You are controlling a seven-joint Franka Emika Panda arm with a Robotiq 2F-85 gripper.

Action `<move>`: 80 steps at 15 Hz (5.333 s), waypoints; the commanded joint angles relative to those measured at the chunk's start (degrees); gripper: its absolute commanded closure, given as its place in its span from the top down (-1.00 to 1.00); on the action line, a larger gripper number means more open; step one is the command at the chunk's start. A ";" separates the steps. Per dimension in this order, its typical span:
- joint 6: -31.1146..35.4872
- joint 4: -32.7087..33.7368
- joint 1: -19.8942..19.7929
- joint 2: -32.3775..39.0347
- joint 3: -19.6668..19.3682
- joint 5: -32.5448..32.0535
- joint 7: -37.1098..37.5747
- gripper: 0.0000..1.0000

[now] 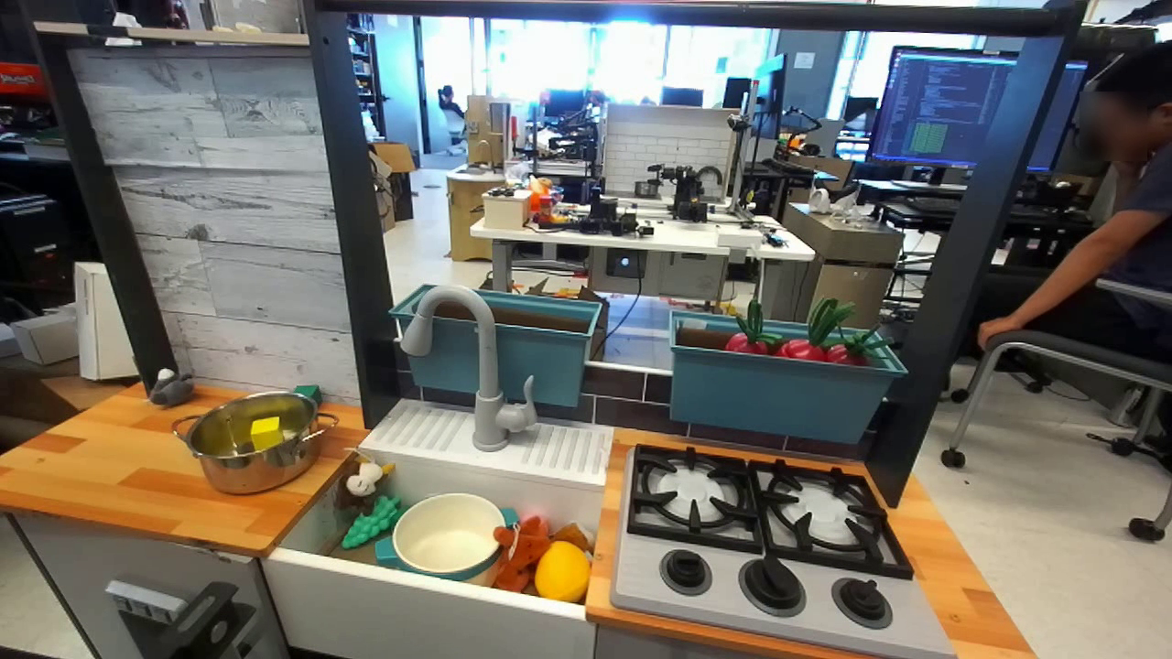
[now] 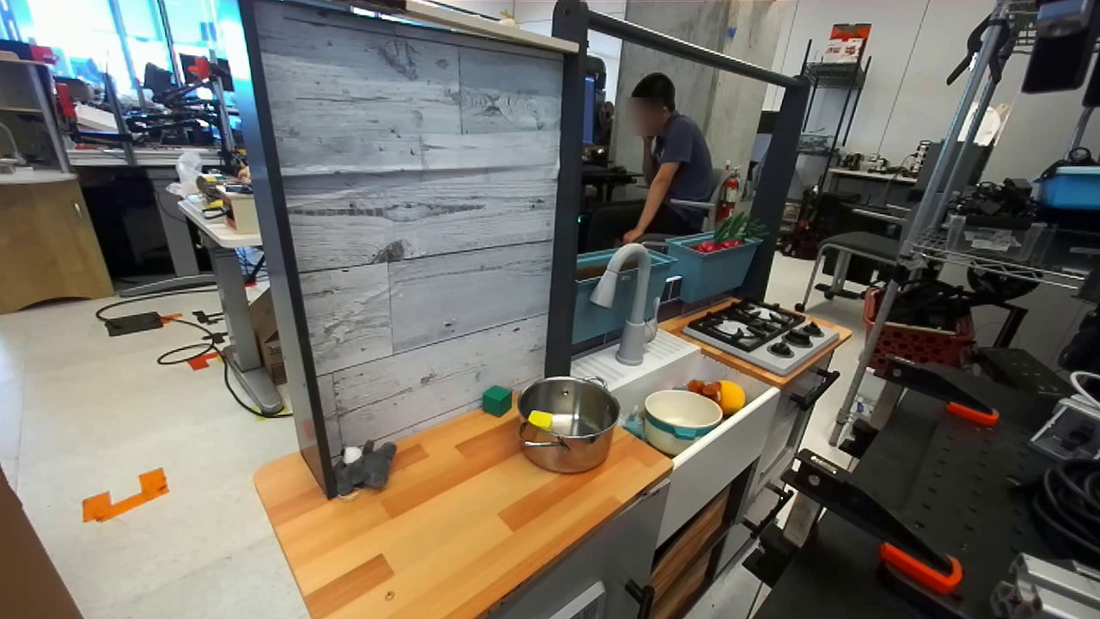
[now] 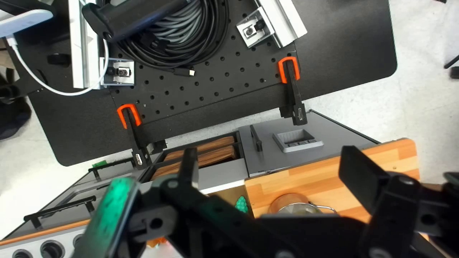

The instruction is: Move the pot

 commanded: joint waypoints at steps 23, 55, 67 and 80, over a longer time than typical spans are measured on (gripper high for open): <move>7.50 35.76 -0.70 51.63 -2.80 -13.89 -0.86 1.00; 17.33 71.69 6.76 99.18 -10.39 -6.53 4.05 0.47; 10.69 69.11 10.13 94.09 -10.24 -9.40 1.54 -1.00; 11.43 68.73 15.60 93.07 -9.14 -11.90 2.57 -0.97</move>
